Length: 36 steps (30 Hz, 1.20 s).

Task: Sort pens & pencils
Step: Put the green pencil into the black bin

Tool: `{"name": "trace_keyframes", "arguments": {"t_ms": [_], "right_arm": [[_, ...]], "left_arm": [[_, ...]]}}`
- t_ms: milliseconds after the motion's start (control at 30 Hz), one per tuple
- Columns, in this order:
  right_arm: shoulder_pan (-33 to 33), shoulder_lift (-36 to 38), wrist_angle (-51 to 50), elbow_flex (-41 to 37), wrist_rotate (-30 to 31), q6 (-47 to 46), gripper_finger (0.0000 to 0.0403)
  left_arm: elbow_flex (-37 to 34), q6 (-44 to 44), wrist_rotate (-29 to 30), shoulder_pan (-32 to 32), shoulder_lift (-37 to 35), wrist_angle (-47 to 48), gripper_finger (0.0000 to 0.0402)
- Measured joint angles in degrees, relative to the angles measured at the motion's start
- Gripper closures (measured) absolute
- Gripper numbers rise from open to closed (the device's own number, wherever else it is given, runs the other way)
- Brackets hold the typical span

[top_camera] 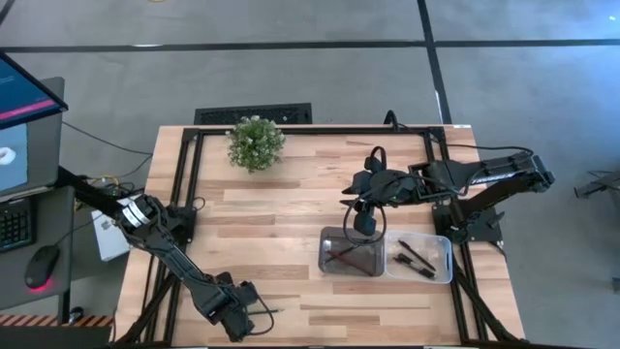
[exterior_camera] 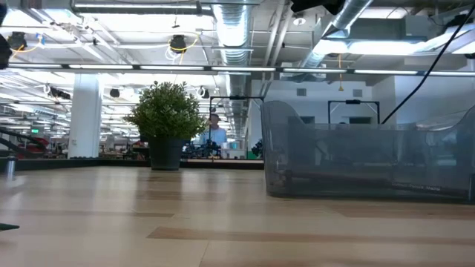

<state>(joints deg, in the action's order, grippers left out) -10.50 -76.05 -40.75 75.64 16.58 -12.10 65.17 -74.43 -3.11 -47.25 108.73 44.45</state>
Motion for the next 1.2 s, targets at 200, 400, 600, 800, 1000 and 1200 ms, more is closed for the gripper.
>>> {"name": "trace_keyframes", "arguments": {"t_ms": [200,400,600,800,1000,1200], "right_arm": [[0.0,0.0,0.0,0.0,0.0,0.0,0.0265],[0.0,0.0,0.0,0.0,0.0,0.0,0.0265],[0.0,0.0,0.0,0.0,0.0,0.0,0.0264],[0.0,0.0,0.0,0.0,0.0,0.0,0.0266],[0.0,0.0,0.0,0.0,0.0,0.0,0.0264],[0.0,0.0,0.0,0.0,0.0,0.0,0.0266]], "left_arm": [[-0.1,2.0,-0.9,1.0,0.0,1.7,0.0271],[-0.1,8.6,-1.3,2.5,0.0,2.4,0.0344],[-0.1,22.5,-1.6,4.1,0.0,2.7,0.039],[-0.2,26.9,-1.5,5.2,0.0,2.8,0.039],[-0.2,28.6,-0.3,5.2,0.0,2.7,0.0391],[-0.2,29.9,0.9,5.3,-0.1,2.5,0.0393]]}}
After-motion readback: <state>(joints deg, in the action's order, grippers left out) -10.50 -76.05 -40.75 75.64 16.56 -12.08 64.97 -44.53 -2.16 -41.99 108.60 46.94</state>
